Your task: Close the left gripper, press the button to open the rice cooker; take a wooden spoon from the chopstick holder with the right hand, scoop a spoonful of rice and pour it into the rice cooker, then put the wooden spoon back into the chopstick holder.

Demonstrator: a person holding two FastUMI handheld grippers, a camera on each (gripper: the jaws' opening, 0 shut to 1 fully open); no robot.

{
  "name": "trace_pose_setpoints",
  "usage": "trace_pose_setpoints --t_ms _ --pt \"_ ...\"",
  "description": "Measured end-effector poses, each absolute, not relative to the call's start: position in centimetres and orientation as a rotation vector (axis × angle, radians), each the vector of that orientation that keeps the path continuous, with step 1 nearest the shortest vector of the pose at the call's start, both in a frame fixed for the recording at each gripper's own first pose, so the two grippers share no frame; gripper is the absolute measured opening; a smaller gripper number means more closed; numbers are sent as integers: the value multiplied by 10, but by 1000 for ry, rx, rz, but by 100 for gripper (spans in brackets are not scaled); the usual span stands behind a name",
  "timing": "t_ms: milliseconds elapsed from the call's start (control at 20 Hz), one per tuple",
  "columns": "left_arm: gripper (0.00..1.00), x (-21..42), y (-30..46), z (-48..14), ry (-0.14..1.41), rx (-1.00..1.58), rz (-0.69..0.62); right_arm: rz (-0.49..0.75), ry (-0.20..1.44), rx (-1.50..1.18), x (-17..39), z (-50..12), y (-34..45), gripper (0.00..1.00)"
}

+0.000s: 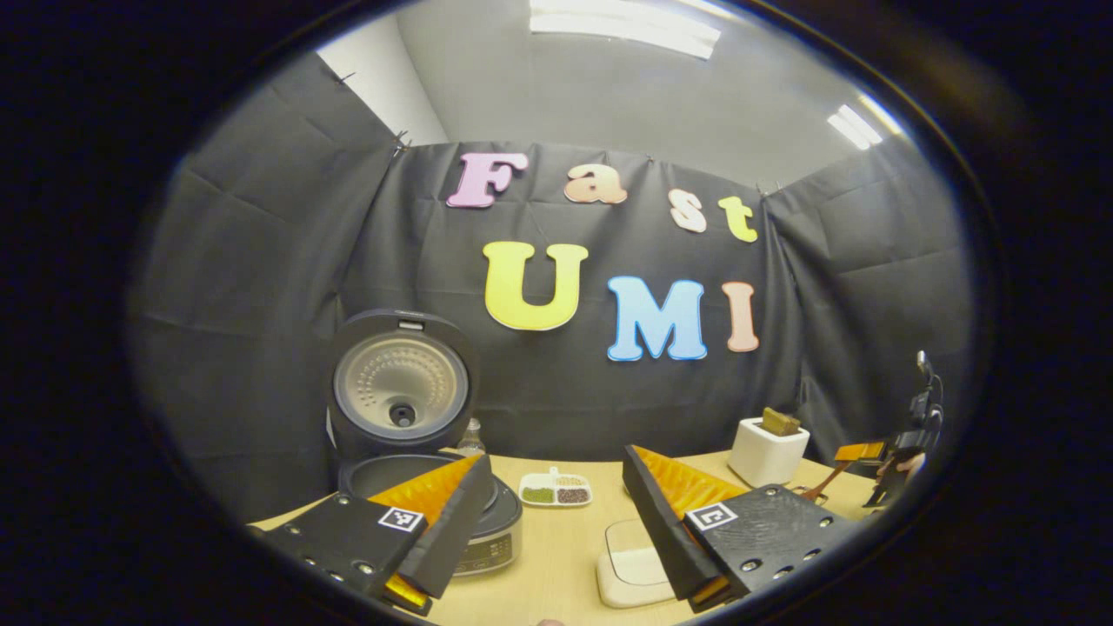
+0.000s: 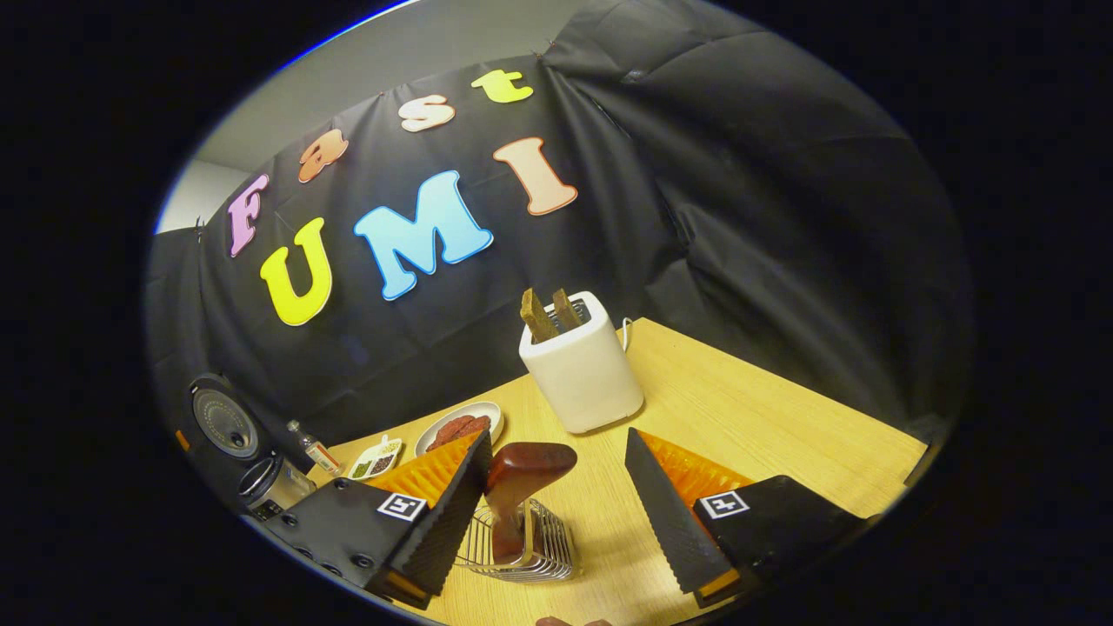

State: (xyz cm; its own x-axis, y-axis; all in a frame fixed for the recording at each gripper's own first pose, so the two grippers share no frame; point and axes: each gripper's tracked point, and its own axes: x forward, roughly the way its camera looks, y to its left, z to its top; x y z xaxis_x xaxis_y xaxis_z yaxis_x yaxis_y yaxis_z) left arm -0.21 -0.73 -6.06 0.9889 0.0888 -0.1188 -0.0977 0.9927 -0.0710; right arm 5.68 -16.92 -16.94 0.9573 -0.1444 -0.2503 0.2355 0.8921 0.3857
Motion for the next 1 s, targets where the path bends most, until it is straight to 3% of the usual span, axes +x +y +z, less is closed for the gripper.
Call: trace_pose_setpoints --t_ms 450,500,550,650,700,800,1000 --pt "92 -6 6 -77 157 -90 131 -146 240 405 88 -187 -142 98" --pt "92 -6 7 -79 161 -88 134 -144 235 410 91 -188 -142 87" --pt "92 -4 7 -81 163 -86 134 -141 227 413 94 -186 -142 93" --pt "92 -4 9 -83 166 -91 136 -149 218 427 100 -186 -144 81" --pt "92 -3 10 -85 170 -95 140 -159 219 431 102 -188 -145 58" --pt "93 -3 13 -88 175 -103 147 -168 218 453 103 -188 -146 31" --pt "93 -5 15 -96 202 -149 130 -162 208 504 99 -177 -140 29"
